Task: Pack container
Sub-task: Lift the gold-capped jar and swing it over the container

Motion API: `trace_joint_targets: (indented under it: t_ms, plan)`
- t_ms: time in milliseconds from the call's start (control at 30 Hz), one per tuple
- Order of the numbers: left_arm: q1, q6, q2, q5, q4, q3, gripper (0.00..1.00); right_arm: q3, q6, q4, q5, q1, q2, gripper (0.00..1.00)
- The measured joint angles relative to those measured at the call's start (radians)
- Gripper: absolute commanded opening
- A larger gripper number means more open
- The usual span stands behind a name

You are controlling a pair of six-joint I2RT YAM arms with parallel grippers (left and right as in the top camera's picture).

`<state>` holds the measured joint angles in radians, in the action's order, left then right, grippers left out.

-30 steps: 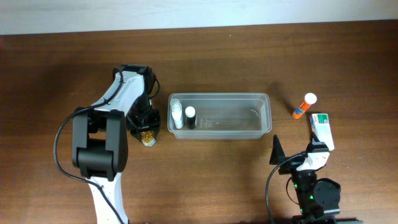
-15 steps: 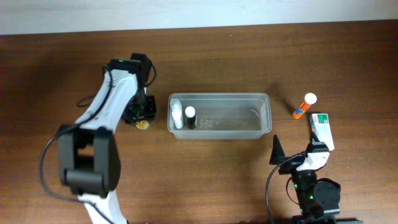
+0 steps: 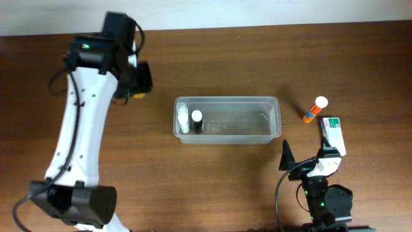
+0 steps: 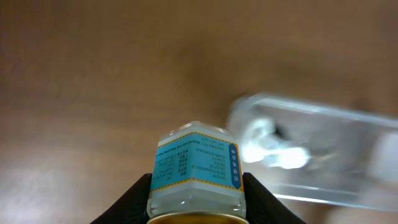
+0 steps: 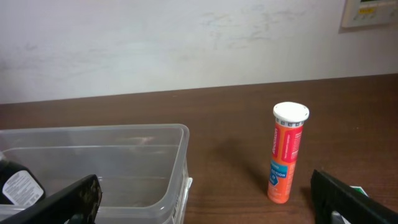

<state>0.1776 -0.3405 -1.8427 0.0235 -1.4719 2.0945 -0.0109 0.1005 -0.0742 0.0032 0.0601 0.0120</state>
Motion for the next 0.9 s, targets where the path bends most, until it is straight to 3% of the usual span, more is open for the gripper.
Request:
trace_joint_targets:
  t_ms: [400, 900]
  plan:
    - [0.072, -0.004, 0.003, 0.117, 0.011, 0.269, 0.39, 0.000, 0.001, 0.000, 0.000, 0.000, 0.000, 0.98]
    - [0.254, 0.056, 0.001, 0.126, 0.301, 0.366, 0.37, 0.000, 0.001, 0.000, 0.000, 0.000, 0.000, 0.98]
